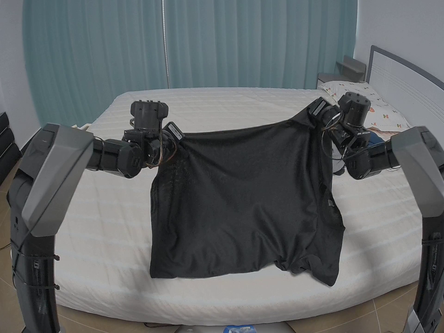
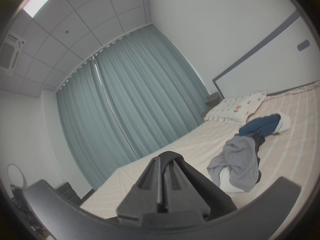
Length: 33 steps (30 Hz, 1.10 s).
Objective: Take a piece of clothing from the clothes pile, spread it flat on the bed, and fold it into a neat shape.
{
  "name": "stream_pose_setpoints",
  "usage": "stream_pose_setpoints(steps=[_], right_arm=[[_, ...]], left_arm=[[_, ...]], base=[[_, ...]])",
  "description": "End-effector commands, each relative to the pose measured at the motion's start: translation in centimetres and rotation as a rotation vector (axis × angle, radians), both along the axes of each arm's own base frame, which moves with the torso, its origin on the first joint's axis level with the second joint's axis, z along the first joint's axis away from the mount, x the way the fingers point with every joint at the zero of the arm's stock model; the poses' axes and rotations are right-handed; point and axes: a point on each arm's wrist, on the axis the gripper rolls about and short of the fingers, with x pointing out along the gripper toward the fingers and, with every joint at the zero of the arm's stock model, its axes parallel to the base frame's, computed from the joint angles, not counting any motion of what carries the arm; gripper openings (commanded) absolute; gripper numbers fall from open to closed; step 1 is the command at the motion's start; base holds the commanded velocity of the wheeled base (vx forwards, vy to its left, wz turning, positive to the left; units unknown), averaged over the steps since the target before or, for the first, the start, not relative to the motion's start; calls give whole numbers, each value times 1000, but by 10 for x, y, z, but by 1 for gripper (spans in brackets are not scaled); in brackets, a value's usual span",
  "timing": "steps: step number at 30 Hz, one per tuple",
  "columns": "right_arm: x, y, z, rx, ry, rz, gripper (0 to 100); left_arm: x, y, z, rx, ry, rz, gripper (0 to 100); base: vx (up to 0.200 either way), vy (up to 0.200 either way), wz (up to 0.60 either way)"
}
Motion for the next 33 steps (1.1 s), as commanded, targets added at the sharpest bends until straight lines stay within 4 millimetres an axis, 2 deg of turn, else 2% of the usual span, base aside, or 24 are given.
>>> stream_pose_setpoints(steps=[1, 5, 10, 11, 14, 15, 16, 17, 19, 22, 25, 28, 32, 33], right_arm=[[28, 12, -87, -27, 119, 6, 0], [35, 14, -107, -22, 143, -10, 0], [40, 14, -136, -33, 189, -21, 0], [41, 14, -141, -35, 198, -19, 100], [42, 15, -169, -52, 250, -21, 100], [42, 15, -169, -52, 250, -21, 100], [42, 14, -183, -66, 276, -25, 100], [42, 13, -186, -66, 284, -26, 100], [41, 9, -192, -71, 307, -34, 100], [41, -7, -192, -75, 339, -85, 100], [38, -25, -181, -70, 366, -124, 100], [37, -40, -169, -48, 355, -151, 100], [36, -48, -144, 36, 295, -153, 100], [34, -49, -130, 87, 273, -133, 100]], left_arm=[[20, -14, -73, 29, 117, 10, 0], [25, -17, -79, -19, 122, 45, 0], [35, -20, -103, -26, 137, 73, 0], [36, -20, -106, -24, 140, 76, 100], [37, -22, -132, -1, 189, 77, 100], [37, -22, -132, -1, 189, 77, 100], [38, -24, -142, 15, 207, 74, 100], [39, -24, -146, 22, 215, 77, 100], [42, -21, -147, 40, 226, 99, 100], [50, -13, -137, 54, 230, 167, 100], [52, 1, -130, 25, 241, 229, 100], [53, 13, -108, -21, 218, 262, 100], [48, 17, -88, -29, 225, 261, 100], [47, 18, -81, -42, 223, 243, 100]], base=[[0, 0, 0], [0, 0, 0], [0, 0, 0], [0, 0, 0], [0, 0, 0], [0, 0, 0], [0, 0, 0], [0, 0, 0], [0, 0, 0], [0, 0, 0], [0, 0, 0], [0, 0, 0], [0, 0, 0], [0, 0, 0]])
